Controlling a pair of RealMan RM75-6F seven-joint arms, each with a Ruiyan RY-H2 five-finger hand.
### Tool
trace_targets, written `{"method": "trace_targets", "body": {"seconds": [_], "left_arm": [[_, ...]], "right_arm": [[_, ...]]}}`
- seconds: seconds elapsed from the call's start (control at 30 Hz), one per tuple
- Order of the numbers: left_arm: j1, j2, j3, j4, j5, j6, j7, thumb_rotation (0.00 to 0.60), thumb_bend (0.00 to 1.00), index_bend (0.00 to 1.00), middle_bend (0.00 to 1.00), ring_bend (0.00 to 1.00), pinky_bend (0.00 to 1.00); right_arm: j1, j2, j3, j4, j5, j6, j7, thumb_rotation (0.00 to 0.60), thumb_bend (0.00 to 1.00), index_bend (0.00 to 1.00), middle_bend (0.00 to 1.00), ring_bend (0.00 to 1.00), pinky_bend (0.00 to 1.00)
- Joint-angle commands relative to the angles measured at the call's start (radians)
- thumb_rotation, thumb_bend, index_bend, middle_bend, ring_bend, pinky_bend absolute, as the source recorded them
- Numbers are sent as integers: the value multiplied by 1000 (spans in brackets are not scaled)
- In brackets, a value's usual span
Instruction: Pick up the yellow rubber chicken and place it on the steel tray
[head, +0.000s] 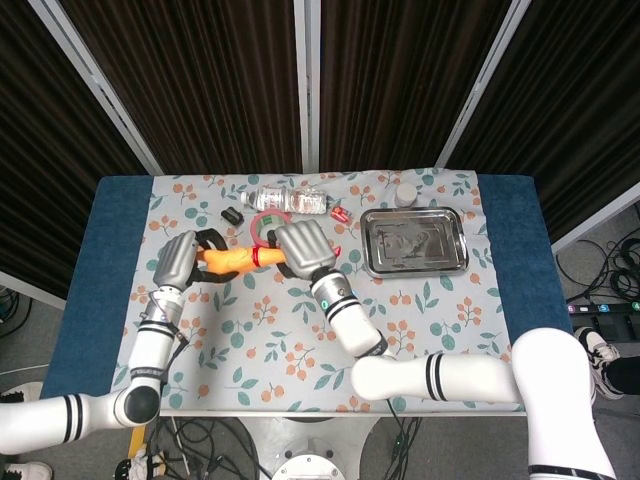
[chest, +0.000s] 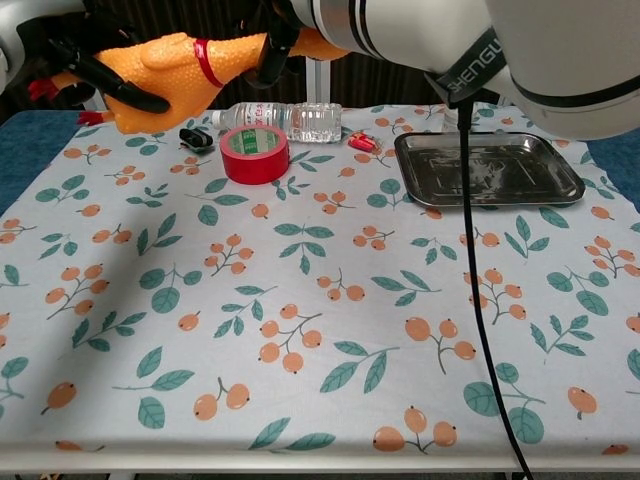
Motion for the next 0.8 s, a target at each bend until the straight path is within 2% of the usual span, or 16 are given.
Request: {"method": "trace_targets", "body": {"seconds": [0.03, 0.07, 0.13, 0.4, 0.47, 0.5, 0.53, 0.57, 0.6, 0.7, 0.8], "left_arm": [[12, 30, 10, -33, 13, -29, -6, 600, 0, 358, 451, 425, 606], [15, 35, 9, -37, 19, -33, -9, 600, 0, 303, 382, 361, 549], [20, 38, 8, -39, 30, -31, -17, 600, 0, 263, 324, 314, 506], [16, 47, 4, -43, 1, -63, -6, 600, 0, 276, 330, 309, 510], [15, 40, -3, -37, 1, -54, -8, 600, 0, 328, 374, 333, 512], [16, 26, -10, -26, 5, -32, -11, 600, 0, 388, 430, 379, 528], [17, 10, -15, -15, 12, -10, -13, 600, 0, 479, 524, 468, 572], [19, -5, -19, -5, 19, 9, -18, 600, 0, 518, 565, 508, 596], [21, -22, -24, 10, 29, 27, -24, 600, 0, 609, 661, 597, 663], [24, -50, -30, 42, 45, 49, -32, 600, 0, 749, 809, 745, 781], [27, -60, -32, 57, 46, 48, -33, 600, 0, 834, 907, 836, 858]], "right_arm": [[0, 1, -3, 7, -1, -3, 4, 600, 677, 942, 749, 685, 897], [1, 1, -3, 9, -2, -2, 5, 600, 678, 942, 749, 685, 897], [1, 1, -5, 11, -5, -1, 7, 600, 677, 942, 749, 685, 897], [-3, 6, -9, 9, -9, -5, 23, 600, 678, 942, 749, 685, 897], [-4, 7, -11, 6, -14, -6, 25, 600, 678, 942, 749, 685, 897], [-4, 8, -12, 3, -14, -8, 28, 600, 677, 942, 749, 685, 897], [-5, 9, -11, 1, -13, -10, 30, 600, 678, 942, 749, 685, 897], [-5, 11, -11, -1, -11, -12, 31, 600, 677, 942, 749, 685, 897], [-3, 12, -13, -1, -10, -13, 29, 600, 678, 942, 749, 686, 897], [-2, 15, -16, -5, -4, -14, 28, 600, 678, 942, 749, 688, 898], [-2, 17, -20, -7, -1, -18, 29, 600, 679, 942, 749, 688, 898]]}}
